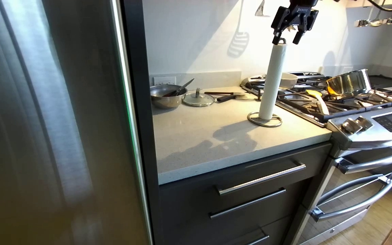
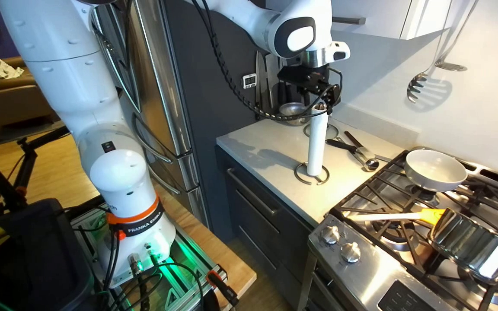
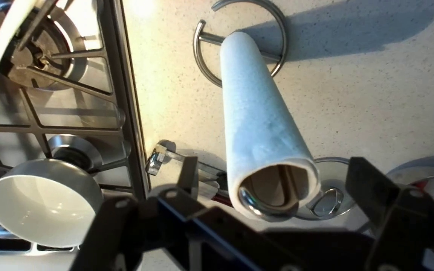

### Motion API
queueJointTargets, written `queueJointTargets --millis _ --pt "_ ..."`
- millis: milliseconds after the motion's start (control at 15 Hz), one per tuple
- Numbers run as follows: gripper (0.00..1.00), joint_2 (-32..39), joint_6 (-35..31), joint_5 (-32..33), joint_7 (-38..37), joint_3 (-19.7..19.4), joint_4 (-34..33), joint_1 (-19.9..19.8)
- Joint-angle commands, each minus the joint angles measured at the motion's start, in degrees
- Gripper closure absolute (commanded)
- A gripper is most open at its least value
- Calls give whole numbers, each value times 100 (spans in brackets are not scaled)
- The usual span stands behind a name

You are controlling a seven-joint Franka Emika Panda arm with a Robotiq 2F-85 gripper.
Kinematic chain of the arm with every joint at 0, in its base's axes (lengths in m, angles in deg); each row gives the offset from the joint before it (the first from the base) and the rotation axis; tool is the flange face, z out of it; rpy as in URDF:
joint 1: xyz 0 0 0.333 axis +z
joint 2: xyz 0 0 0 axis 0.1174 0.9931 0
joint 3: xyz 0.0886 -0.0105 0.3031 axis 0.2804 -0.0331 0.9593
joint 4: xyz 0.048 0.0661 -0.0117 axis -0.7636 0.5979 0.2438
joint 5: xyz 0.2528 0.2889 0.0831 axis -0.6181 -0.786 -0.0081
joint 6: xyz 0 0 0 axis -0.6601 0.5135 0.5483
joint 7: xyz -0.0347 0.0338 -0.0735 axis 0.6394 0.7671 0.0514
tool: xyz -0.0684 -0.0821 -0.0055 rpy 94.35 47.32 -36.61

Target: Remove the paper towel from the stand and put it upright on the cupboard

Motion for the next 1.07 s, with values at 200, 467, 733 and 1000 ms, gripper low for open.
queueJointTargets --millis 200,467,733,1000 --pt "0 435 358 -303 934 6 -517 -62" --pt "0 548 682 -318 1203 22 -658 -95" --pt "26 602 755 -279 1295 22 -721 -129" --pt "47 645 695 -267 1342 37 -739 -149"
